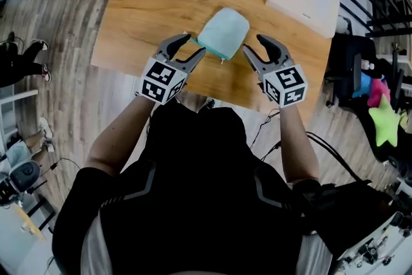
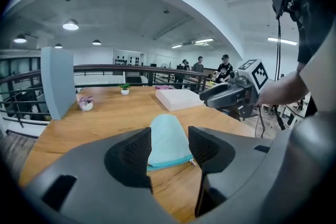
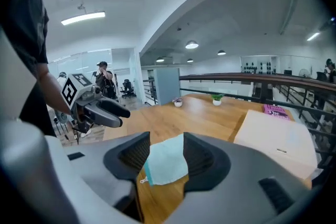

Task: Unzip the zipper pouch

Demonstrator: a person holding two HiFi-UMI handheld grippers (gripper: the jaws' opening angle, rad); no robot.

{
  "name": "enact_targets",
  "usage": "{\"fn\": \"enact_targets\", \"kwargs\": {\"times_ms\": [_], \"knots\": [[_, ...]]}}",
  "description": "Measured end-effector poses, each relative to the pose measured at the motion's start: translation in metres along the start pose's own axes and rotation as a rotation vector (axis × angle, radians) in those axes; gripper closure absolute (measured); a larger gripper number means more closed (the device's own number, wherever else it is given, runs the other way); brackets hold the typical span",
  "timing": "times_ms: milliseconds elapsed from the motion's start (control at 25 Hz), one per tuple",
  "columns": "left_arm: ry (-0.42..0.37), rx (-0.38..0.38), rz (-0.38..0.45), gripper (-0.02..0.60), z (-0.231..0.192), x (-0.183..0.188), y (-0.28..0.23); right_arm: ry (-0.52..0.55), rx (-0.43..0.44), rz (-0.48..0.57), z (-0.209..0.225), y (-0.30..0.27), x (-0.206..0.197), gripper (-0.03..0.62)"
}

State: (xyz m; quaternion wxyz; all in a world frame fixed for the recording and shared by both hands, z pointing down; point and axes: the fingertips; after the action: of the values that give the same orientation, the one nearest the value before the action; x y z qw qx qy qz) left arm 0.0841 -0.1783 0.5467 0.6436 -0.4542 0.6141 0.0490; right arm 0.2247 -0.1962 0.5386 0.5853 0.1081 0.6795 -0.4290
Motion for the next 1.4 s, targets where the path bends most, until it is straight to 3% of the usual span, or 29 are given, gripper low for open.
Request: {"fn": "enact_targets", "kwargs": {"times_ms": [160, 400, 800, 1080, 1400], "knots": [[0.004, 0.012, -0.052, 0.344, 0.000, -0.032, -0.010, 0.051, 0.074, -0.083, -0.014, -0.022, -0.036, 0.392], [0.053, 0.017, -0.120, 0.345, 0.005, -0.077, -0.014, 0.214, 0.146, -0.218, -0.036, -0.047, -0.090, 0.415], [0.125, 0.042, -0.189, 0.345, -0.002, -0.115, -0.016, 0.388, 0.273, -0.368, -0.056, -0.073, -0.144, 0.434], [0.113, 0.036, -0.202, 0.345, 0.001, -0.116, -0.018, 0.434, 0.304, -0.355, -0.058, -0.081, -0.150, 0.487], [0.119, 0.011, -0.197, 0.347, 0.009, -0.114, -0.014, 0.397, 0.338, -0.327, -0.064, -0.085, -0.148, 0.531]]}}
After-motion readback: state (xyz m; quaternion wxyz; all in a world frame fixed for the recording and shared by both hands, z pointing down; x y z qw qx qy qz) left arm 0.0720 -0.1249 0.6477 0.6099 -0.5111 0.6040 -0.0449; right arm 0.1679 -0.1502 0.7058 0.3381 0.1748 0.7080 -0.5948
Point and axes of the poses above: the fingertips, and each gripper's own axes: y backward along the fingers, z to its right, x out of its top, and after that the axes turned 4 degrees about y, right-handed
